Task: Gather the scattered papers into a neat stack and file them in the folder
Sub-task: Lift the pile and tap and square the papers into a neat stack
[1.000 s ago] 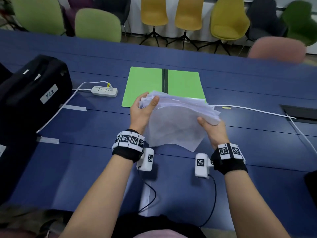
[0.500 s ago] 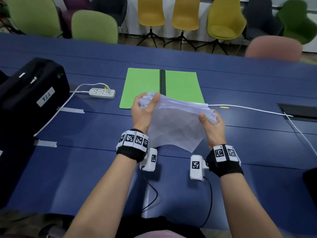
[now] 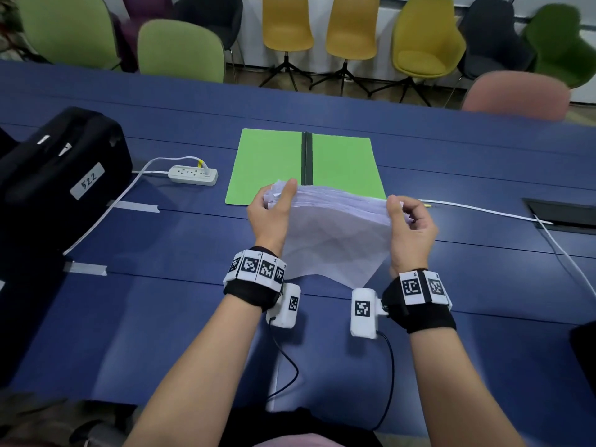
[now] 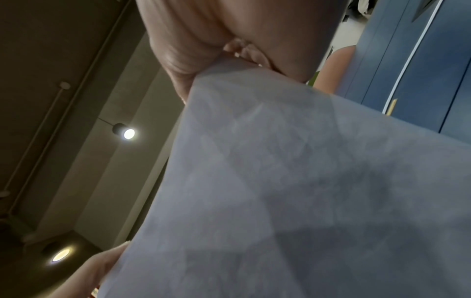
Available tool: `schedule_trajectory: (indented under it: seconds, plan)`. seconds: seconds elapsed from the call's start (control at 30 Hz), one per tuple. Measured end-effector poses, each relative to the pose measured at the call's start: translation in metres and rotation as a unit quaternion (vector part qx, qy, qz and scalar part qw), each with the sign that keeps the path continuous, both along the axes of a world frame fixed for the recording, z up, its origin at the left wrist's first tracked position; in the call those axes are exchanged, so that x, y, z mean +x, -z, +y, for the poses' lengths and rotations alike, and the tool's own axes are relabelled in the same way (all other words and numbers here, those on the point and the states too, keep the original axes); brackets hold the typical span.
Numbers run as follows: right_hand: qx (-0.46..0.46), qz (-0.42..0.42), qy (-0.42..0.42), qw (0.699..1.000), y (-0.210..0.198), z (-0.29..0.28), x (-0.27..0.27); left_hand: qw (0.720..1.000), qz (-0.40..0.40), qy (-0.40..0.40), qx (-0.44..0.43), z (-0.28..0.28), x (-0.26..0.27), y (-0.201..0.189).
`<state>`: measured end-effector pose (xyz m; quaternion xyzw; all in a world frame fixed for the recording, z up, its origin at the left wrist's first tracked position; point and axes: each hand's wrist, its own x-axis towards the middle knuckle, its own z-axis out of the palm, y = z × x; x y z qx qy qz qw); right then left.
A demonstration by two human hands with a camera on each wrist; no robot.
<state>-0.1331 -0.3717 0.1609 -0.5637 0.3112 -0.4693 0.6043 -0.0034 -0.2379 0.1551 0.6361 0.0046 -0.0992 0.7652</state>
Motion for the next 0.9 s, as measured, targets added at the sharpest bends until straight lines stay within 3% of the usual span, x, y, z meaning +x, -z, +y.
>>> schedule_trajectory:
  seconds: [0.33,0.5,0.63,0.73,0.9]
  plan:
    - [-0.02,0.008,-0.047,0.999,-0.004,0.004,-0.001,1.0,-0.001,0.012,0.019,-0.003,-0.001,-0.005]
    - [0.011,0.005,-0.002,1.0,-0.002,0.002,0.003,0.999,-0.041,0.013,0.016,-0.002,-0.002,-0.008]
    - [-0.037,0.036,-0.009,0.999,-0.004,0.006,0.007,0.995,-0.089,0.034,0.037,-0.001,-0.003,-0.007]
    - [-0.032,0.037,-0.01,0.999,-0.001,0.005,0.009,0.997,-0.073,0.016,0.024,0.0,-0.002,-0.007]
    - [-0.004,0.069,-0.013,0.998,-0.001,0.006,0.007,0.998,-0.023,0.052,-0.002,0.002,-0.007,-0.007]
